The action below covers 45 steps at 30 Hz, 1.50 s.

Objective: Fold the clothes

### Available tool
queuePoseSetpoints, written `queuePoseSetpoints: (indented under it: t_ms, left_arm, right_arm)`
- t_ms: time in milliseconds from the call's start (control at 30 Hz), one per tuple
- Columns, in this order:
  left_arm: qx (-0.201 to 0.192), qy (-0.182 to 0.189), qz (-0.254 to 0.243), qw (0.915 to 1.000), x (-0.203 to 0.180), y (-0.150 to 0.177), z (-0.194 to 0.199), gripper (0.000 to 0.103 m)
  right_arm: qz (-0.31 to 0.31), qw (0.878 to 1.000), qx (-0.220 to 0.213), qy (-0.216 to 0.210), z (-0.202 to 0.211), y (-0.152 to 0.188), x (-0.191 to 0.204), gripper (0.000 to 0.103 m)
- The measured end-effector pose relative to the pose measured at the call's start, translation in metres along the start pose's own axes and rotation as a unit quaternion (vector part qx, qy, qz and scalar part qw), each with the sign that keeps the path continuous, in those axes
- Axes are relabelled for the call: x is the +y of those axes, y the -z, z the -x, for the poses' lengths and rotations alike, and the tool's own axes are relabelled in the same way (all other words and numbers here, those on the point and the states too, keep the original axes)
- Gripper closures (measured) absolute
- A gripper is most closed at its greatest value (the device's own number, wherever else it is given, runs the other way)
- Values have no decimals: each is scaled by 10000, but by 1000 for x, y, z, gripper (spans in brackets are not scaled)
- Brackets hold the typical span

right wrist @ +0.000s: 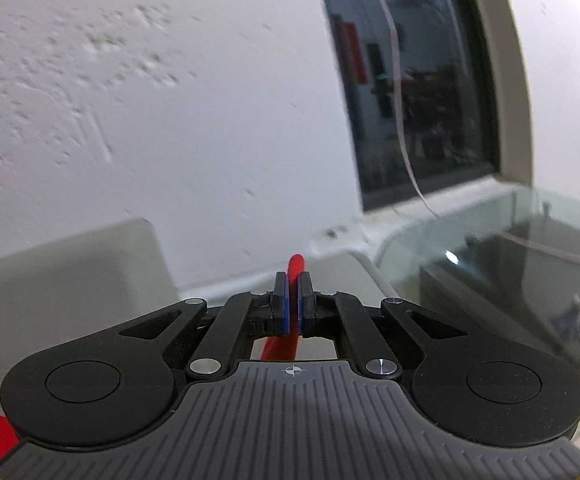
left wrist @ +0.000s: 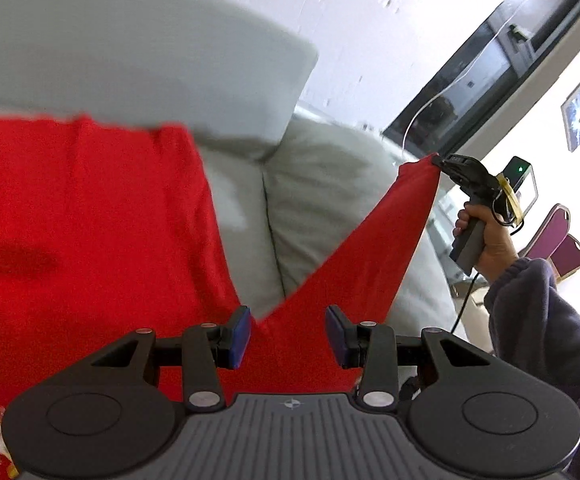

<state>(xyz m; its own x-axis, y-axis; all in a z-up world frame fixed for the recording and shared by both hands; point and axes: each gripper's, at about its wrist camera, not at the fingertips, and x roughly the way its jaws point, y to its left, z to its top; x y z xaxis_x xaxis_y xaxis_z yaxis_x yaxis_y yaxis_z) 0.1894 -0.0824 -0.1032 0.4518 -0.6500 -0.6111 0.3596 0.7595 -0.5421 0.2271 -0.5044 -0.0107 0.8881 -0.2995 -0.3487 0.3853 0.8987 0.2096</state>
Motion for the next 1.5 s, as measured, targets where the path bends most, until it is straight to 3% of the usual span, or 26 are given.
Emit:
queuePoseSetpoints:
  t_ms: [133,200,267,367,467,567,633,733,800,900,967,1067,1133,1200,1267,1433,1467,1500]
  left_arm:
    - [234,-22,256,9994,7,6,-11,65]
    - [278,-56,285,9992,6,8,-6,65]
    - [229,-56,214,9995,1,9,7,65]
    - [-26,-65,13,10000,-9,12,36,65]
    - [-131,-187,-301,9993,-19,26,76,63]
    - [-215,-495,-526,9972,-22,51,118,60]
    - [-242,-859,-586,9943,-18,72,141,57]
    - [-205,-1246,-423,9911,-1,102,154,56]
    - [-155,-1483,-269,9885,11,121,159,56]
    - [-59,-1633,-21,9866,24,144,153,56]
    - [40,-1641,80,9864,28,155,144,56]
    - [201,-1673,99,9857,29,164,131,56]
    - [236,-1640,93,9861,29,167,126,56]
    - [211,-1662,65,9858,28,166,123,56]
    - [165,-1682,80,9856,28,164,121,56]
    - [175,-1667,202,9856,31,168,120,56]
    - [186,-1682,220,9853,31,169,119,56]
    - [188,-1693,229,9851,31,169,120,56]
  right_arm:
    - [-524,9961,622,344,-34,27,-36,95]
    - [-812,9929,678,548,-26,27,-45,75]
    - [-1101,9886,701,751,-16,24,-54,72]
    - [-1189,9883,459,835,23,7,-51,55]
    - [-850,9945,160,597,85,-16,-28,56]
    - [-593,9979,-20,277,157,-27,2,46]
    - [-513,9987,59,-51,201,-20,25,46]
    - [-519,9941,557,-775,263,13,55,46]
    - [-708,9848,1100,-1145,288,48,66,46]
    - [-1178,9598,2040,-1528,301,112,75,46]
    - [-1614,9389,2613,-1554,297,158,73,47]
    - [-2430,8979,3352,-1494,285,223,66,55]
    - [-2839,8795,3539,-1436,277,248,64,57]
    - [-3056,8736,3536,-1358,265,261,63,57]
    - [-2991,8789,3484,-1291,252,264,65,57]
    - [-2303,9164,2951,-1418,247,269,81,59]
    - [-2138,9218,2898,-1438,247,269,83,75]
    - [-1989,9262,2853,-1456,247,269,85,98]
